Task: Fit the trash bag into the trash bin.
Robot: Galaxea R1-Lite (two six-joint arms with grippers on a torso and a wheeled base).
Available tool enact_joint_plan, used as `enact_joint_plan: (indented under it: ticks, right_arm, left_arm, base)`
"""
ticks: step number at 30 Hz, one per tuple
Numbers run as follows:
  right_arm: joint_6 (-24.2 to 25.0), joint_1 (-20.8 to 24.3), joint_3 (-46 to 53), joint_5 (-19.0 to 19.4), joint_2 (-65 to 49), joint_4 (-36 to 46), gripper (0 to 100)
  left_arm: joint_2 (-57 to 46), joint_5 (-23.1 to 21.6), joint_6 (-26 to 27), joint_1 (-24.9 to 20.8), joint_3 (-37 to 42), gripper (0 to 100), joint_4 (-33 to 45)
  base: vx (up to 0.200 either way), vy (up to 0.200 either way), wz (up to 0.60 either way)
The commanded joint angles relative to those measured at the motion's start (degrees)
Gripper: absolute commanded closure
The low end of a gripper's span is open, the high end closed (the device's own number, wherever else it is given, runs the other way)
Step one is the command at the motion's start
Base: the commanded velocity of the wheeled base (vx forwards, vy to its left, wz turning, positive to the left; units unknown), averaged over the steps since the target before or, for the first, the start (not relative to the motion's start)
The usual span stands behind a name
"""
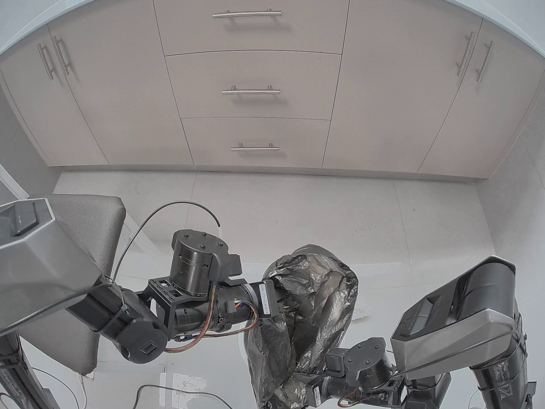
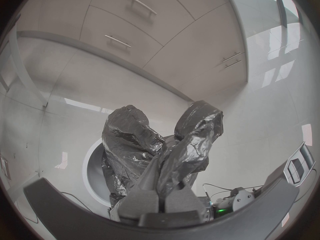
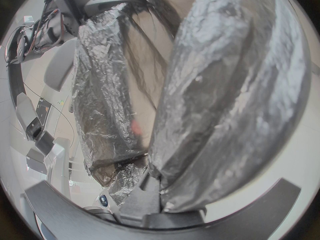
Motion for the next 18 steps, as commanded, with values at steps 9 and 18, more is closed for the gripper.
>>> enact_joint_plan:
  ticks: [9, 18]
  right_arm:
    - [-3.04, -0.02, 1.32, -0.71, 1.69, -1.02, 100]
    - [-4.71, 0.42, 1.94, -6.77, 3.97, -1.02, 100]
  left_arm:
    - [5.94, 0.03, 0.85, 0.7, 0.35, 100, -1.22]
    - [8.4, 0.12, 2.7, 2.19, 1.67, 100, -1.22]
  base:
    - [0.0, 0.0, 0.0]
    - [0.0, 0.0, 0.0]
